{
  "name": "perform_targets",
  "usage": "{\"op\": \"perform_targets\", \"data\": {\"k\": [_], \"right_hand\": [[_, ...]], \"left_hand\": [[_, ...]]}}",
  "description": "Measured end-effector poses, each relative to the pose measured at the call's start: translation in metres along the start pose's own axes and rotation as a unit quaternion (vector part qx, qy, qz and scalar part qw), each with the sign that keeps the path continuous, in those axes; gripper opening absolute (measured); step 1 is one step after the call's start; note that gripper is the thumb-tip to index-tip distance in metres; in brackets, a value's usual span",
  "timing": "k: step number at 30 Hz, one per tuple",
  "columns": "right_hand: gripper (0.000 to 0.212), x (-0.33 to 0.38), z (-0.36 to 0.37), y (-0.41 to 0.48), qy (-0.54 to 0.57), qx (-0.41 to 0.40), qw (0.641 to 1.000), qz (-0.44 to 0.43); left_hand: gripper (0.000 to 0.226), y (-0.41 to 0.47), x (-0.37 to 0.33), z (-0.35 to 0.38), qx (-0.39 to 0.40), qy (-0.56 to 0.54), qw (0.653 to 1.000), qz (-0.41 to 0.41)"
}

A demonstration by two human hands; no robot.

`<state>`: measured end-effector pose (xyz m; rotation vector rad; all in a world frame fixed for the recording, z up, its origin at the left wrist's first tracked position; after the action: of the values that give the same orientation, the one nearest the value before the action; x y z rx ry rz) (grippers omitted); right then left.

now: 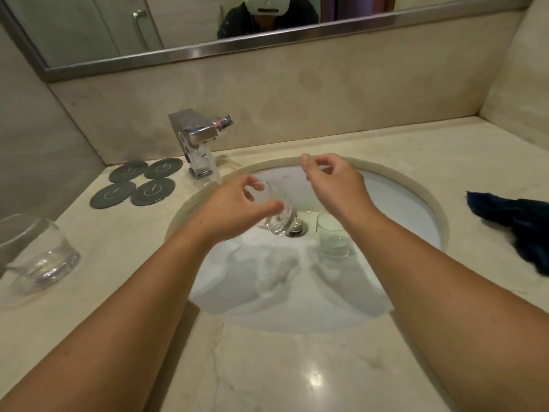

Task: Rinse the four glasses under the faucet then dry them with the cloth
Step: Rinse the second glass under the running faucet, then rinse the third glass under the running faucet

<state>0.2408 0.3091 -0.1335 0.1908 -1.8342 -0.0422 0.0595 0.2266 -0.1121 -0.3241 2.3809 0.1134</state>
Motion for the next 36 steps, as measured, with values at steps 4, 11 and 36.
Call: {"op": "perform_targets", "data": {"k": [4, 11, 36], "right_hand": [[0.032, -0.007, -0.003, 0.010, 0.033, -0.038, 0.999, 0.012], [0.026, -0.008, 0.001, 0.013, 0.054, -0.021, 0.998, 0.009], [0.020, 0.021, 0.015, -0.017, -0.045, 0.064, 0.986, -0.148]], "left_hand": [[0.060, 0.003, -0.011, 0.016, 0.035, 0.131, 0.991, 0.019], [0.077, 0.011, -0.022, 0.049, 0.086, 0.217, 0.972, 0.016], [0.077, -0.028, -0.011, 0.033, 0.058, 0.286, 0.954, 0.060]]}}
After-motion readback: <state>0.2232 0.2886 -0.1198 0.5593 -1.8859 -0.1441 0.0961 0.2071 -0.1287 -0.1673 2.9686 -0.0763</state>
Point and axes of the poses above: each hand's wrist, its own y-axis towards the middle knuckle, its own z-axis out of the palm, x = y × z, the point moved 1 cm from there along y, towards the middle knuckle, and after that the axes turned 2 degrees about -z, right-handed, at the moved point
